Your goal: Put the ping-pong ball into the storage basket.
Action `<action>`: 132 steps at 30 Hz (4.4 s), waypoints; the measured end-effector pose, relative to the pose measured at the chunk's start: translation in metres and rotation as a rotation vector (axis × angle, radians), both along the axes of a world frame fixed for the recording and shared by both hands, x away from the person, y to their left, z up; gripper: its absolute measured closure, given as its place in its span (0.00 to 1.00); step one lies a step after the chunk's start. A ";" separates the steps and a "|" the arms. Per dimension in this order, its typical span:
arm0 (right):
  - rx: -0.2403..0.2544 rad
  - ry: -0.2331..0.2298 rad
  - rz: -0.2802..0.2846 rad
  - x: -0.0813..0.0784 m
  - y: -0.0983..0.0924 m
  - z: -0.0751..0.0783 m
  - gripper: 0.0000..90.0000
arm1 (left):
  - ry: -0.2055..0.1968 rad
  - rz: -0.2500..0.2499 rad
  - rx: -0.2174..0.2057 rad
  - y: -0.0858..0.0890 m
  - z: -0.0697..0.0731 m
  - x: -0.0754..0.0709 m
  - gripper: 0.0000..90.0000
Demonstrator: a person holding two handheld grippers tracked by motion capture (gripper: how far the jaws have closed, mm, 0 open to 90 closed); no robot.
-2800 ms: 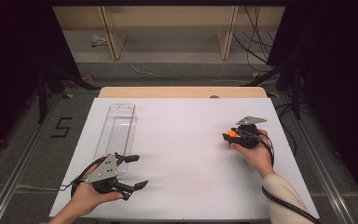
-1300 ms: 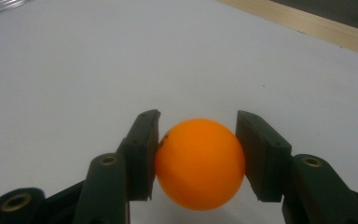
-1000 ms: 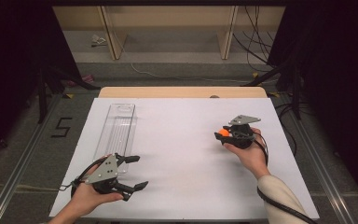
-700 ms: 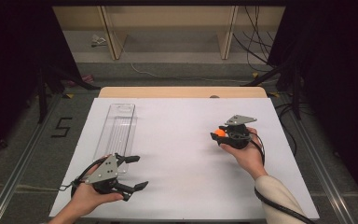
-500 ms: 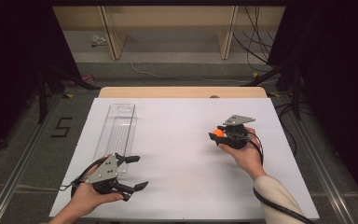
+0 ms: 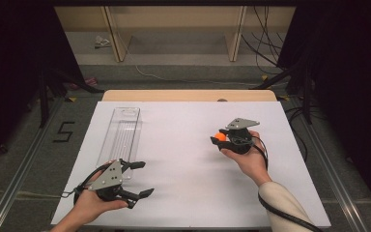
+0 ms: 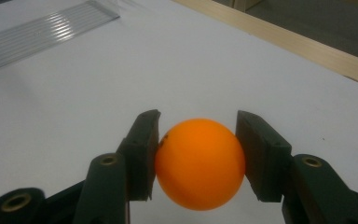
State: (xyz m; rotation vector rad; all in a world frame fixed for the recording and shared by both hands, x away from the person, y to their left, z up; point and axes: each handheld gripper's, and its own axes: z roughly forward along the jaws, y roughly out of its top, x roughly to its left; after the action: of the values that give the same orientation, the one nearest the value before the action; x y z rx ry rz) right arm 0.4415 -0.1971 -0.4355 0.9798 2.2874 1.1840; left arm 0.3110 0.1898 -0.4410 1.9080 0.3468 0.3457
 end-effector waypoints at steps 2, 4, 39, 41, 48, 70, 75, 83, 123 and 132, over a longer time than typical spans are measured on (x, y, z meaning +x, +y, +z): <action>0.005 -0.004 0.003 0.000 0.002 0.001 0.57 | -0.002 -0.001 0.002 0.000 0.000 0.000 0.18; 0.006 -0.003 0.008 0.000 0.005 0.001 0.57 | 0.000 -0.001 0.001 0.000 0.000 0.000 0.18; 0.019 -0.011 0.069 -0.002 0.037 0.006 0.57 | -0.002 -0.007 0.002 -0.001 0.000 -0.001 0.18; 0.019 -0.012 0.073 -0.002 0.039 0.006 0.57 | -0.002 -0.008 0.003 -0.001 0.000 -0.001 0.18; 0.018 -0.013 0.084 -0.003 0.044 0.007 0.57 | -0.002 -0.009 0.003 -0.001 0.000 -0.001 0.18; 0.014 -0.009 0.103 -0.002 0.058 0.006 0.57 | 0.000 -0.008 0.003 -0.001 0.000 -0.001 0.18; 0.014 -0.007 0.111 -0.002 0.063 0.006 0.57 | -0.001 -0.008 0.004 -0.001 0.000 -0.001 0.18; 0.015 -0.007 0.120 -0.002 0.068 0.006 0.57 | -0.001 -0.009 0.004 -0.001 0.000 -0.001 0.18; 0.015 -0.006 0.155 -0.002 0.094 0.007 0.57 | 0.000 -0.016 0.007 -0.001 0.000 -0.002 0.18; 0.013 -0.006 0.159 -0.001 0.098 0.008 0.57 | 0.000 -0.016 0.007 -0.001 0.000 -0.002 0.18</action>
State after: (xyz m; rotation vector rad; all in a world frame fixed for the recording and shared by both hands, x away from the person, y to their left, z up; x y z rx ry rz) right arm 0.4406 -0.0989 -0.4278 0.8095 2.3923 1.2639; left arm 0.3092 0.1884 -0.4408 1.9162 0.3305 0.3364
